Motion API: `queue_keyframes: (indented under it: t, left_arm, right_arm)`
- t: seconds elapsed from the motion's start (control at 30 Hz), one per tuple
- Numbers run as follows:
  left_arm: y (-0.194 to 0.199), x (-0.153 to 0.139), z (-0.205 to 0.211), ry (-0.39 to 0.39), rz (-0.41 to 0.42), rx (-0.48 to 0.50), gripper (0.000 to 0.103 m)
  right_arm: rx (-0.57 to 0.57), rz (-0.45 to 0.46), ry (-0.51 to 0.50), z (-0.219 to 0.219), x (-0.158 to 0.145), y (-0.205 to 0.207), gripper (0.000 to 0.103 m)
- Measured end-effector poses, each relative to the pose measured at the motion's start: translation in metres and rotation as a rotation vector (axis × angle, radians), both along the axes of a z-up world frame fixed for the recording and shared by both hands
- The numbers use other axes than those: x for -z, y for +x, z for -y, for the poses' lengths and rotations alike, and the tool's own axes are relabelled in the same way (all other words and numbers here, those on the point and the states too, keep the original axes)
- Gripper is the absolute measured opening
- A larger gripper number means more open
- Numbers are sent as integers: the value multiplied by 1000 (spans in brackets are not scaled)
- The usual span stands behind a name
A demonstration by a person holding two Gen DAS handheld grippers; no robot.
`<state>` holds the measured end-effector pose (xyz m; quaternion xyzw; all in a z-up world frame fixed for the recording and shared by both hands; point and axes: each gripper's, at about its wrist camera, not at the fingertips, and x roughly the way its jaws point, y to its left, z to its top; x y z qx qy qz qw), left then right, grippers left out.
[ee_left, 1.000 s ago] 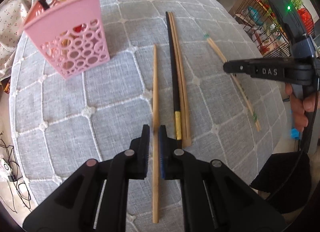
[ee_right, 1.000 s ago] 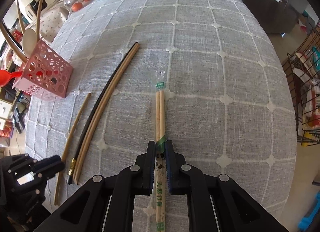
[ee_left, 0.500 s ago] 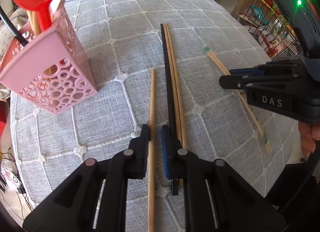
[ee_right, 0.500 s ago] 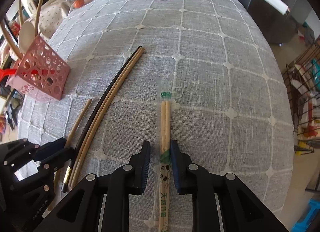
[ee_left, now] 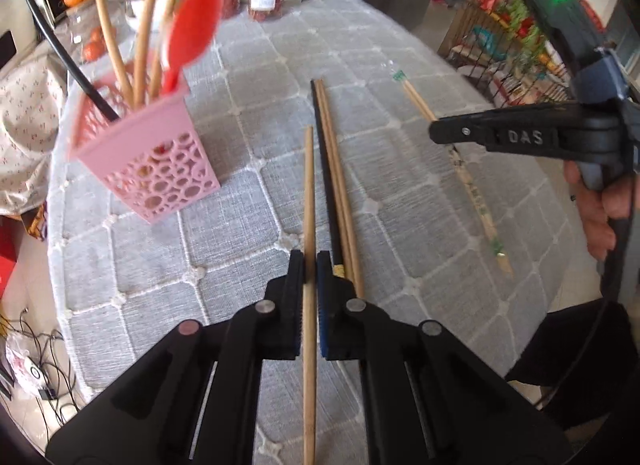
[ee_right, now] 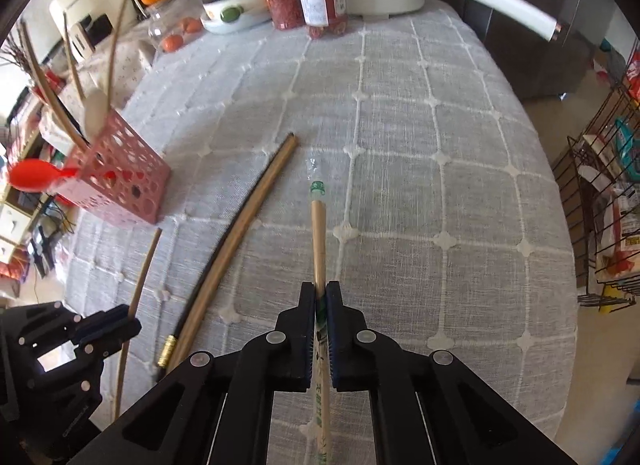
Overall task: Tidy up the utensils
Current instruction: 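Lift and carry both held chopsticks over the pink basket with both tools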
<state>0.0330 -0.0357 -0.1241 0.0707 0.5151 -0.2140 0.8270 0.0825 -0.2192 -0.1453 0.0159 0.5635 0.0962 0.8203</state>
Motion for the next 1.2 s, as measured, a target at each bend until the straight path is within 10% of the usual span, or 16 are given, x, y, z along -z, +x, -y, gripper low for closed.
queue_keyframes:
  t: [0.33,0.73,0.97,1.2]
  left_arm:
    - [-45,-86,-23,-152,281,40,7]
    - [-40,-166,-70,-306,660,-191,7]
    - [-23,-159,-80,-280,839,-333,7]
    - [5,-133,-86,-257,832,-401,7]
  right_arm:
    - [18,197,90,1,-65,-16,5]
    - [-12,444,124,-25,-129,-27,5]
    - [-29,445,136,-41,-127,-24,5]
    - [-28,437,133,-45,-123,-23,5]
